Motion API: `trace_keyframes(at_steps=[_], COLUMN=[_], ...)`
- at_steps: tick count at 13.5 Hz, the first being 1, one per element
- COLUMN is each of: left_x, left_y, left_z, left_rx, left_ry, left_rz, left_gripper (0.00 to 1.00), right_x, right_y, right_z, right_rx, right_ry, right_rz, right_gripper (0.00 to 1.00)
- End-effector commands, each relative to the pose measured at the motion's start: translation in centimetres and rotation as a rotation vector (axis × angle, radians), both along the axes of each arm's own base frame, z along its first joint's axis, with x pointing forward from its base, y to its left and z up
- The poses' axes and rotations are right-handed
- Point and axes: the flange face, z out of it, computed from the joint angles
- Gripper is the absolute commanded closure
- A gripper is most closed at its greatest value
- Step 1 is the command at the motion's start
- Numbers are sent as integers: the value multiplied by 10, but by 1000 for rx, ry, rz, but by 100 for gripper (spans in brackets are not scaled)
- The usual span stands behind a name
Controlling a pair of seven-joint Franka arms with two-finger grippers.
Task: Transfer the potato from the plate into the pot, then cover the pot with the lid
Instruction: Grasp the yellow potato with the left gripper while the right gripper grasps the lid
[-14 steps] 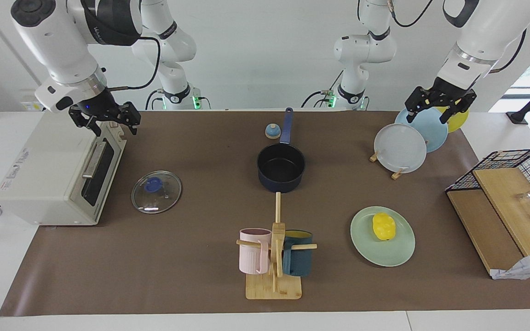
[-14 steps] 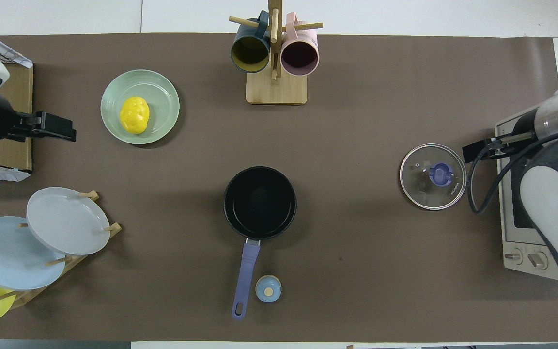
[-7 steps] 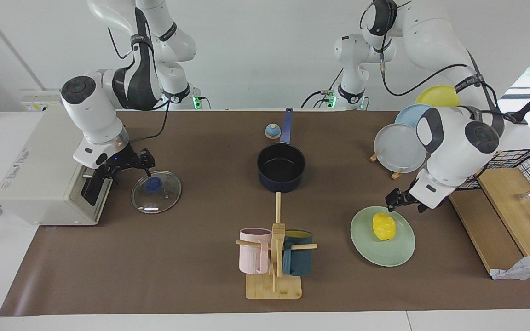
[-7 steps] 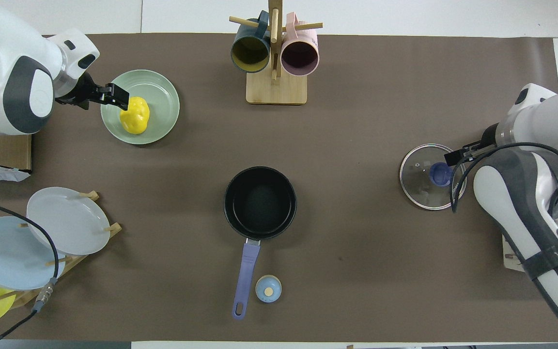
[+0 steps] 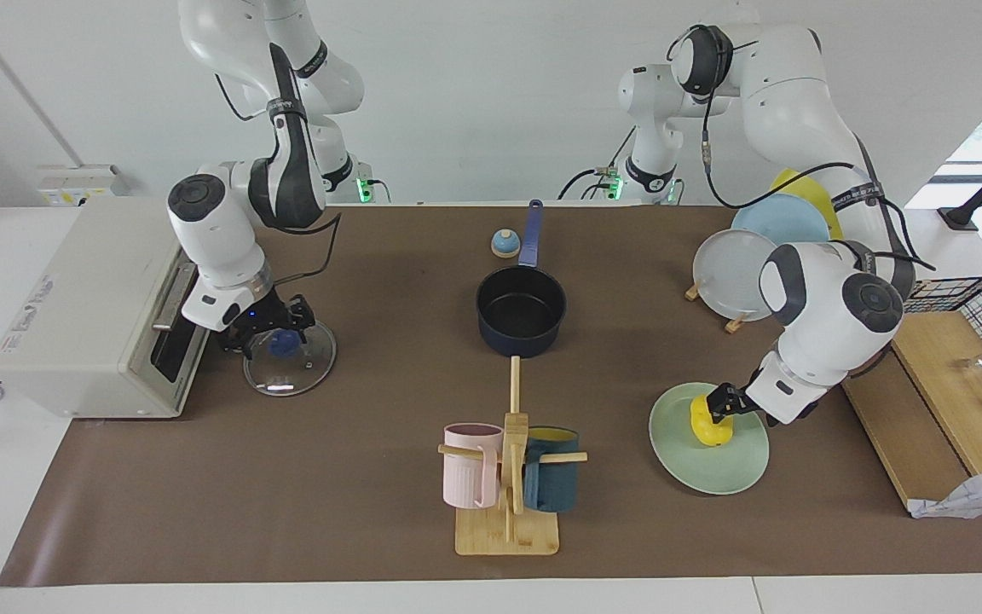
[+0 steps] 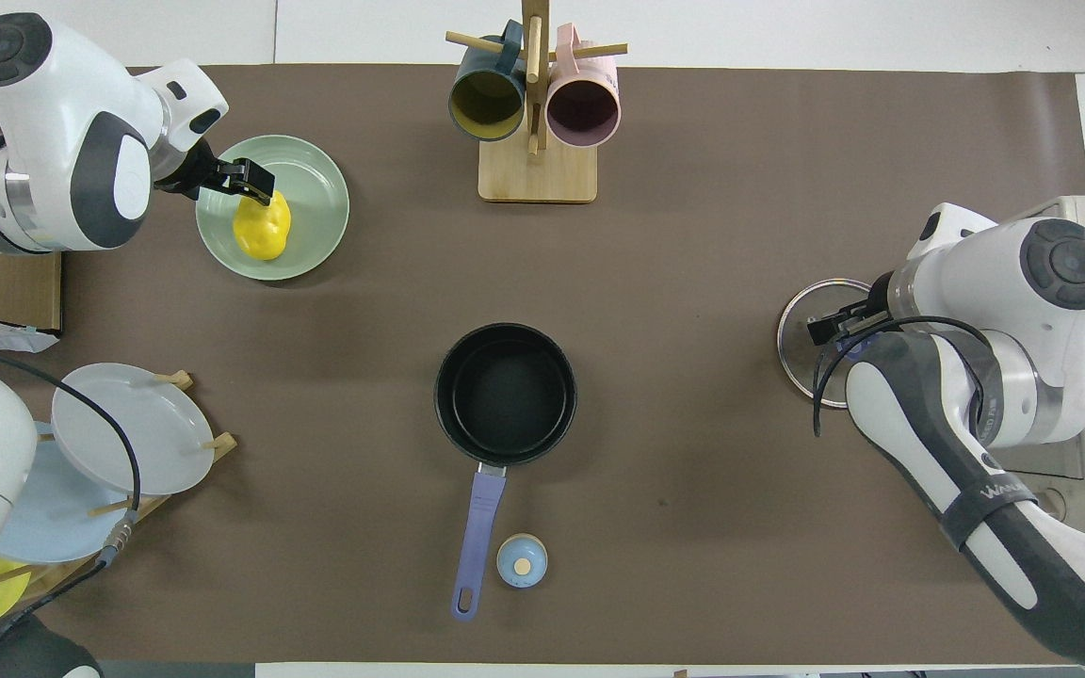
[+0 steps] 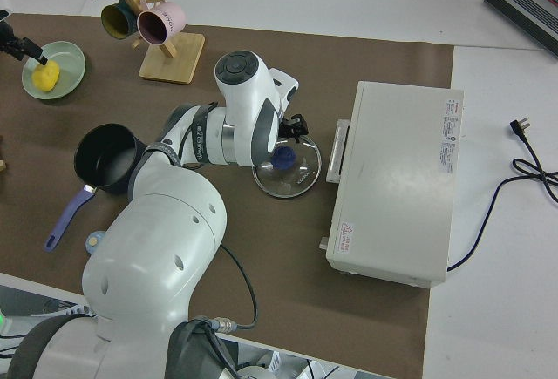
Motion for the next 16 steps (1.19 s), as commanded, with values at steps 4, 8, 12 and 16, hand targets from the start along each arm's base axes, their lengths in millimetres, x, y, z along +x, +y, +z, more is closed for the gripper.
trace_keyframes(at_steps=[4,8,12,16], left_x=[-15,-20,-23,-21], left_y=[-18,-19,-17,-30], left_z=[-20,-27,-25,20], left_rx=[21,22,25,11], left_ry=[-5,-12,1,21], left_rz=[-47,-74,-72,9], left_gripper=[0,0,100,100], right_x=[-15,-20,-21,-21], right_y=[-3,-6,-22,-21], right_z=[-18,-20,-21,-17], right_rx=[10,9,8,9], right_ry=[-10,-8,18,54], right_rz=[36,45,48,41], right_gripper=[0,0,0,0])
